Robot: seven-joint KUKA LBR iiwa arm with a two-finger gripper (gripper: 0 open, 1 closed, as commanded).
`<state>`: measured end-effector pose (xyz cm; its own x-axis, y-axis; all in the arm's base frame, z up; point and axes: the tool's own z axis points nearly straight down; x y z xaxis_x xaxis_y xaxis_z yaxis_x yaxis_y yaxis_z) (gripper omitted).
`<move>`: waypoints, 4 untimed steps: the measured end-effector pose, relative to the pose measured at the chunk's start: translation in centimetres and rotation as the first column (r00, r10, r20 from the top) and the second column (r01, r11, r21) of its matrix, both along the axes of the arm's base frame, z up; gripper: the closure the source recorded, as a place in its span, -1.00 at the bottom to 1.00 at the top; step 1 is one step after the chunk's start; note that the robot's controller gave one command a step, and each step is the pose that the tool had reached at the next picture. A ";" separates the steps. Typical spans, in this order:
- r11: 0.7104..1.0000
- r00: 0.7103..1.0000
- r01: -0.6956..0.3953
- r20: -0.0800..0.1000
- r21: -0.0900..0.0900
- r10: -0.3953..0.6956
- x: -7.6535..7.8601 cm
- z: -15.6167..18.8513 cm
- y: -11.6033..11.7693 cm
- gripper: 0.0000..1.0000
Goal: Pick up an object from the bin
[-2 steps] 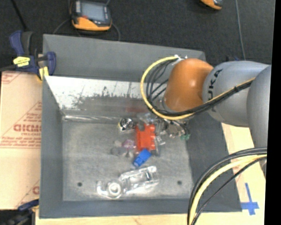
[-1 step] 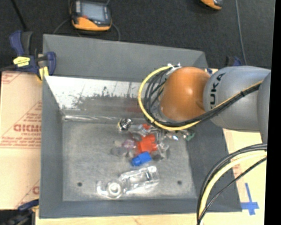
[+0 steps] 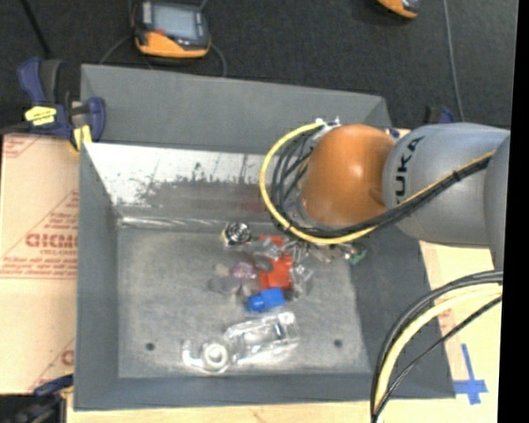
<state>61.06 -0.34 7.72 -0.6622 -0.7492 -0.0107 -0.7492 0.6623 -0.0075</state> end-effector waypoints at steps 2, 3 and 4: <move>0.996 0.996 0.090 -0.014 -0.001 -0.090 -2.9 11.2 -1.3 1.00; 1.000 1.000 0.022 -0.020 -0.002 -0.022 -12.2 3.3 0.2 1.00; 1.000 1.000 0.017 -0.003 -0.003 -0.017 -12.5 12.8 -0.5 1.00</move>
Offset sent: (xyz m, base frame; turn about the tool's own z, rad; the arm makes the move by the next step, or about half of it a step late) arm -0.0179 -0.0115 0.1670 -0.0524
